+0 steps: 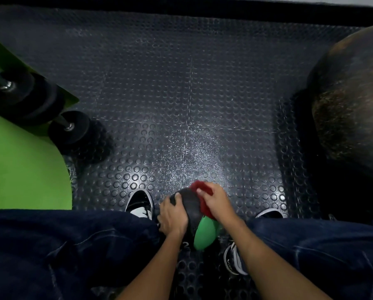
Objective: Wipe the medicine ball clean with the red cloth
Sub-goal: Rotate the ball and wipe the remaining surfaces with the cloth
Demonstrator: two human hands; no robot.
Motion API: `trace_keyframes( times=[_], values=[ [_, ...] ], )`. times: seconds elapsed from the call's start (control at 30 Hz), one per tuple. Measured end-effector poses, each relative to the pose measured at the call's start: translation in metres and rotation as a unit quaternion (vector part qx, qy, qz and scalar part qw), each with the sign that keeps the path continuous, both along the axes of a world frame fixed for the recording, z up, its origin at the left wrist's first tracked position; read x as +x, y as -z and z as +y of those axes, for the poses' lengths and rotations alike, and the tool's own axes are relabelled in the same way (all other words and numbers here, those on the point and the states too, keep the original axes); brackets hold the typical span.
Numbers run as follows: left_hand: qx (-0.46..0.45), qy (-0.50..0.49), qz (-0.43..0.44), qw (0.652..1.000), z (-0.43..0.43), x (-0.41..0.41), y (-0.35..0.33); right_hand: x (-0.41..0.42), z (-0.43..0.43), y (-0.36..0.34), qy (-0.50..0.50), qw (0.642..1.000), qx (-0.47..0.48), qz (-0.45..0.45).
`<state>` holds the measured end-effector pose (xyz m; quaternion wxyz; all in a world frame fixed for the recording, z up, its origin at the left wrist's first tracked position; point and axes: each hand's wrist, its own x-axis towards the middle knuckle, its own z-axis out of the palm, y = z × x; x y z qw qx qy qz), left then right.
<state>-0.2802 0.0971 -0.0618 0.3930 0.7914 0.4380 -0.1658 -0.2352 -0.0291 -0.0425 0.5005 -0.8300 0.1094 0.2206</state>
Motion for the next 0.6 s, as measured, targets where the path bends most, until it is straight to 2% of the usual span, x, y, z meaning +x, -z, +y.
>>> trace_keyframes(
  times=[0.1,0.17,0.23,0.33,0.5,0.6],
  values=[
    [0.002,0.015,-0.018,1.0,-0.002,-0.006,-0.002,0.01,-0.007,0.008,0.086,0.99,-0.003,0.11],
    [0.008,0.021,-0.035,0.999,-0.004,-0.014,-0.001,0.011,-0.01,0.007,0.107,0.98,0.003,0.166],
    [0.015,0.008,-0.045,0.999,-0.005,-0.019,-0.001,0.009,-0.006,0.004,0.089,0.985,-0.01,0.145],
    [0.007,-0.038,-0.05,0.998,-0.002,-0.019,-0.001,0.002,0.011,-0.008,0.01,0.999,-0.002,0.036],
    [-0.009,-0.072,-0.097,0.993,-0.001,-0.03,-0.003,-0.005,0.018,-0.011,-0.163,0.986,0.003,-0.033],
    [-0.023,-0.047,-0.119,0.992,-0.003,-0.038,-0.005,-0.001,0.014,-0.004,-0.096,0.995,0.023,0.009]
  ],
)
